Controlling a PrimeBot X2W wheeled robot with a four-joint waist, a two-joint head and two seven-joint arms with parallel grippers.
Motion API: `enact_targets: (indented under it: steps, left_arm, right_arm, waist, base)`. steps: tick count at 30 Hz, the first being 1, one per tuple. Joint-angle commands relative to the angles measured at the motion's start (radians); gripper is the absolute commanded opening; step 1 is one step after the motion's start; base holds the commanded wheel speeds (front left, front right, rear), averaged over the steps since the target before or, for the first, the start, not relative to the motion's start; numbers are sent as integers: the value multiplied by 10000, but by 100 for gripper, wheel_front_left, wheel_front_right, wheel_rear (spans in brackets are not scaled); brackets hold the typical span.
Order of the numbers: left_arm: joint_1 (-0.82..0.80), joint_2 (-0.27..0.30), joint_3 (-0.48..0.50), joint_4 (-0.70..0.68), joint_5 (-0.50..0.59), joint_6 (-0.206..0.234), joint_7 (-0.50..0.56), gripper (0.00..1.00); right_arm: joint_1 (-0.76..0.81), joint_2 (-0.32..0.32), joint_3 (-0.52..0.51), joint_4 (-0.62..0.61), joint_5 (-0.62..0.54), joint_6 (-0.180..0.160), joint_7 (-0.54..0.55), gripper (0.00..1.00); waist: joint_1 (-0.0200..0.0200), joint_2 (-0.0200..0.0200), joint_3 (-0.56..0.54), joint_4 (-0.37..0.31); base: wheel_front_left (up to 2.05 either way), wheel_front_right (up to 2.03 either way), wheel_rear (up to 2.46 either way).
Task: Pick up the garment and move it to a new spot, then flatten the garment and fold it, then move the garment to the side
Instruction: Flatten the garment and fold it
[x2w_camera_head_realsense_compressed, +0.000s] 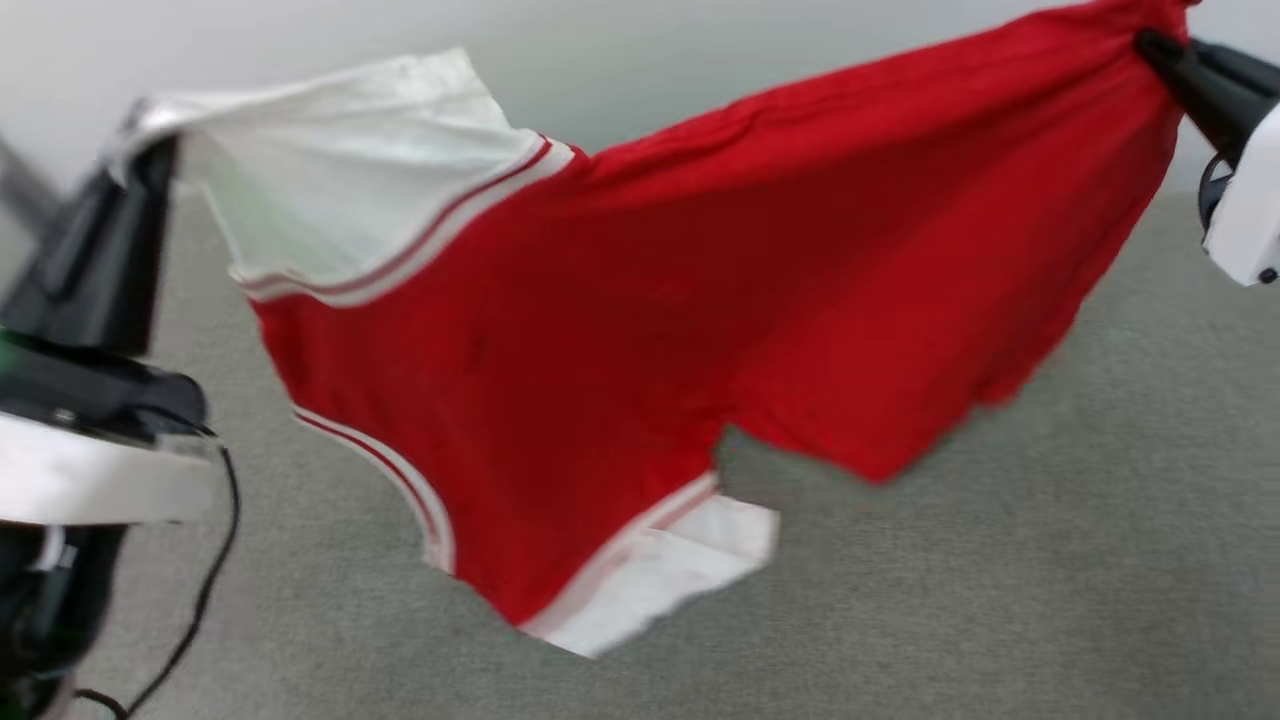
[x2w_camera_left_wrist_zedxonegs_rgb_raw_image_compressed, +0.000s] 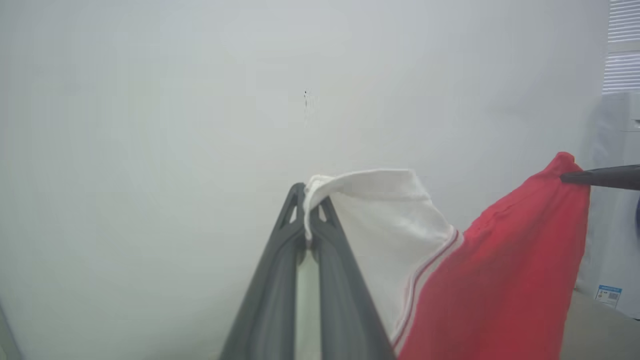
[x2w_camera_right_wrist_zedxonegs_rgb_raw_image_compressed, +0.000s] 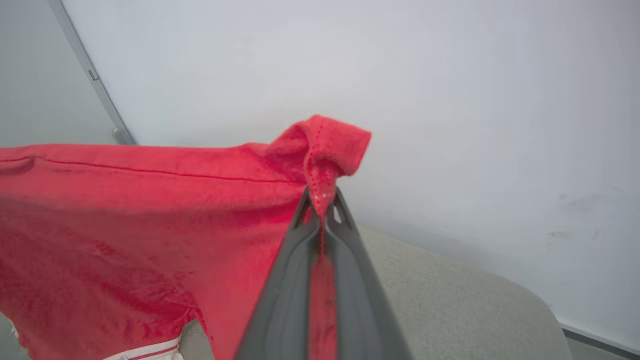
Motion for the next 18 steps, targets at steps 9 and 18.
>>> enact_targets:
  steps: [9, 18]
  left_arm:
    - [-1729, 346, 1352, -695, -554, 252, -98, 0]
    - [-3642, 734, 1595, -476, -912, 267, 358, 0]
  right_arm:
    - [160, -135, -607, -1546, 361, -4, -518, 0]
    - [-180, 161, -1159, -2412, 195, -5, -1001, 0]
  waist:
    - [0, 0, -69, -1237]
    - [0, 0, 565, -1846]
  base:
    - [0, 0, 0]
    - [0, 0, 0]
